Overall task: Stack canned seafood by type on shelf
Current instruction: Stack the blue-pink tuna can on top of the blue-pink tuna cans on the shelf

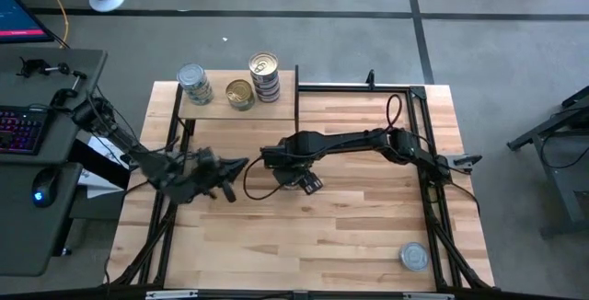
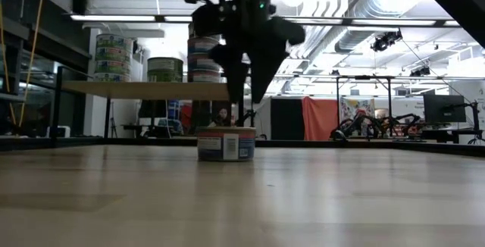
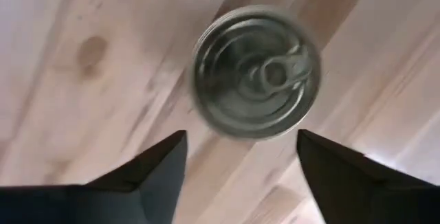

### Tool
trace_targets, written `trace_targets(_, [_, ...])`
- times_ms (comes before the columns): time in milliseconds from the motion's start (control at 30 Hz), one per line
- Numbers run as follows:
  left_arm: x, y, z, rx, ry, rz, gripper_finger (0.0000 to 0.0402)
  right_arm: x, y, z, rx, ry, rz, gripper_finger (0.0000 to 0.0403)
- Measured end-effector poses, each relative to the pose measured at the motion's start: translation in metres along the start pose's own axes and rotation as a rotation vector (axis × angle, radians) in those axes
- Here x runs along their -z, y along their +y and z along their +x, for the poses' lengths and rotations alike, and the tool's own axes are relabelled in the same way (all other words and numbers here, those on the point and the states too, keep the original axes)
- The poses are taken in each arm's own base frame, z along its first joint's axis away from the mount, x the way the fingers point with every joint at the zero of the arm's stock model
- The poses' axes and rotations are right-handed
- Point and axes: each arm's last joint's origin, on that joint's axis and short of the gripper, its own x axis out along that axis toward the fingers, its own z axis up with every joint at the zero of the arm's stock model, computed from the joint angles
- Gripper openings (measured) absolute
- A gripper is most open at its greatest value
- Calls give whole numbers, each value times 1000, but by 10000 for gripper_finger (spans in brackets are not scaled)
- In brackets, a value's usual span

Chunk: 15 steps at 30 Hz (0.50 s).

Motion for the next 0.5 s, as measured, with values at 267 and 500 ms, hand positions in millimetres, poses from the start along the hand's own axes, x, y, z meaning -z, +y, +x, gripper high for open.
trace_targets(267, [20, 24, 53, 120, 362, 178, 0, 28, 13, -7, -253, -22, 259, 26])
trace_targets(500, [45, 30, 77, 175, 460, 488, 0, 89, 57, 3, -232, -163, 595, 3])
